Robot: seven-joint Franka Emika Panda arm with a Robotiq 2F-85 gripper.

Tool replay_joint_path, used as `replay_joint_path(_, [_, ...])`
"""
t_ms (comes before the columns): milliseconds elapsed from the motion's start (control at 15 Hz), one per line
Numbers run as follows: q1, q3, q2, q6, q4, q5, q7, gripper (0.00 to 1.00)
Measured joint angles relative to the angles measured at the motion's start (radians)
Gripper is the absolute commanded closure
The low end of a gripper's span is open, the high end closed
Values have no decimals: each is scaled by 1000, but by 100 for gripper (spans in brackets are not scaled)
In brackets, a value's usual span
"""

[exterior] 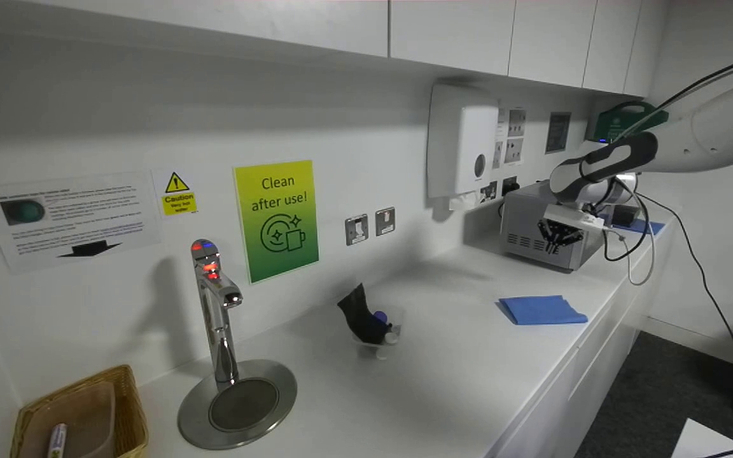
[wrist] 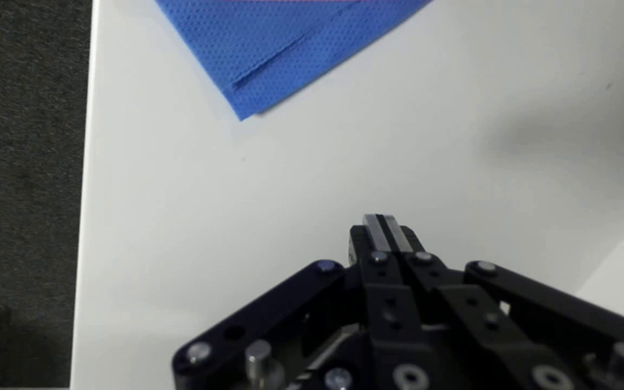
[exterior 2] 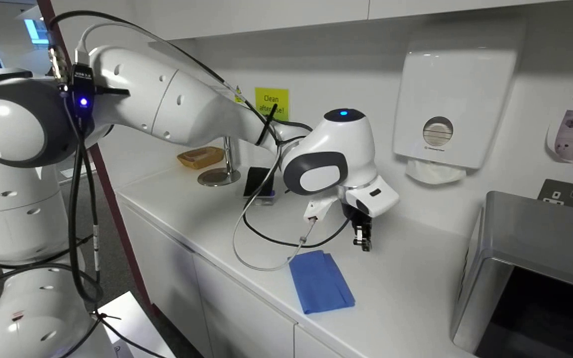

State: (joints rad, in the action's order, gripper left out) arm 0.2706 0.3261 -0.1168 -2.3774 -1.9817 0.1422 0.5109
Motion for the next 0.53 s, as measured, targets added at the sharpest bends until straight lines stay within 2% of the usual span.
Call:
replay_joint_path(267, [-22, -61, 36, 144, -11, 85, -46, 100])
replay_joint_path(533, [-54, -90, 32, 311, -10, 63, 27, 100])
